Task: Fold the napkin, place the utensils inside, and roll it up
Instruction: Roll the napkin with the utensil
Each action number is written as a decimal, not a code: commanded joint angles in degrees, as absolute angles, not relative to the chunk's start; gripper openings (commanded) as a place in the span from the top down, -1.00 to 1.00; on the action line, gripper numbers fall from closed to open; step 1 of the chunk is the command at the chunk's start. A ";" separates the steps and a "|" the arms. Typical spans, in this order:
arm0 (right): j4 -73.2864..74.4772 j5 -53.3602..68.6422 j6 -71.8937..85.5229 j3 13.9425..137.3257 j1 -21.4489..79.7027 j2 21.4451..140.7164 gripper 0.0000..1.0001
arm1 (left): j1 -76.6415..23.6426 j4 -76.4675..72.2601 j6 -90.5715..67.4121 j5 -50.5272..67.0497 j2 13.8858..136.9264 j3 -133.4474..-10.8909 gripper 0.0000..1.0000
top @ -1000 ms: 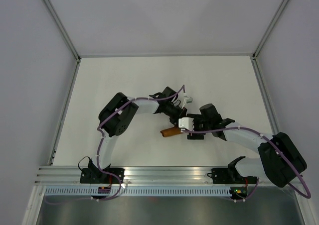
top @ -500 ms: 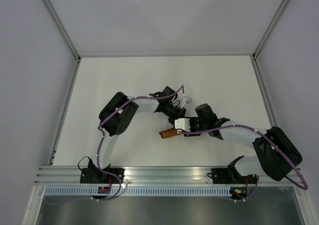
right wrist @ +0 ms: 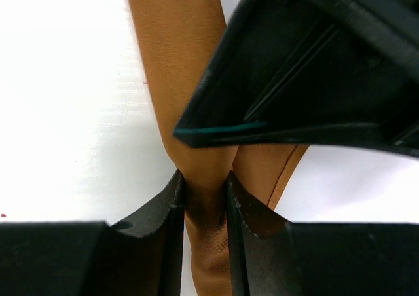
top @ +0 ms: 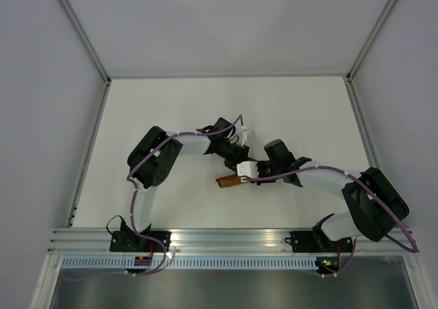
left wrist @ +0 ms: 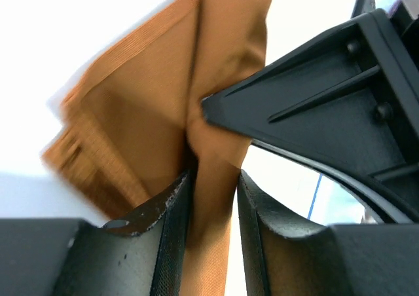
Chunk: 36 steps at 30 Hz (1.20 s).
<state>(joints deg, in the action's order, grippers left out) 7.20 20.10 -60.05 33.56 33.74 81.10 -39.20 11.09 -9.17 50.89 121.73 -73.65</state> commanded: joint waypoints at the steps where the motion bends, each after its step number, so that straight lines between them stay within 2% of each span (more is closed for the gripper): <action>1: 17.48 19.50 -60.55 34.36 33.58 85.16 0.79 | -36.31 6.80 -15.54 41.22 118.58 -69.45 0.17; 7: 23.45 22.06 -62.05 38.40 33.40 89.02 0.82 | -35.16 -2.26 -19.07 34.56 110.67 -62.86 0.18; 11: 28.46 24.43 -63.54 42.18 32.87 92.63 0.82 | -34.72 -10.61 -20.30 27.70 100.85 -56.71 0.18; 15: 34.70 26.89 -66.09 46.66 31.47 97.20 0.83 | -34.80 -20.73 -19.86 19.97 91.18 -48.18 0.14; 23: 48.33 32.16 -70.66 59.05 28.13 108.89 0.82 | -36.65 -47.07 -17.14 -1.74 72.70 -23.40 0.03; 29: 58.08 34.01 -72.51 68.81 26.28 117.85 0.82 | -41.74 -51.51 -10.39 -9.40 64.52 -15.30 -0.05; 36: 62.05 34.80 -72.77 75.31 24.96 123.13 0.81 | -52.20 -47.92 6.13 -13.36 67.49 -18.10 -0.10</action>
<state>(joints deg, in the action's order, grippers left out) 56.93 39.33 -70.37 77.47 24.71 115.98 -49.47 -46.48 -4.89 -10.17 65.73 -15.57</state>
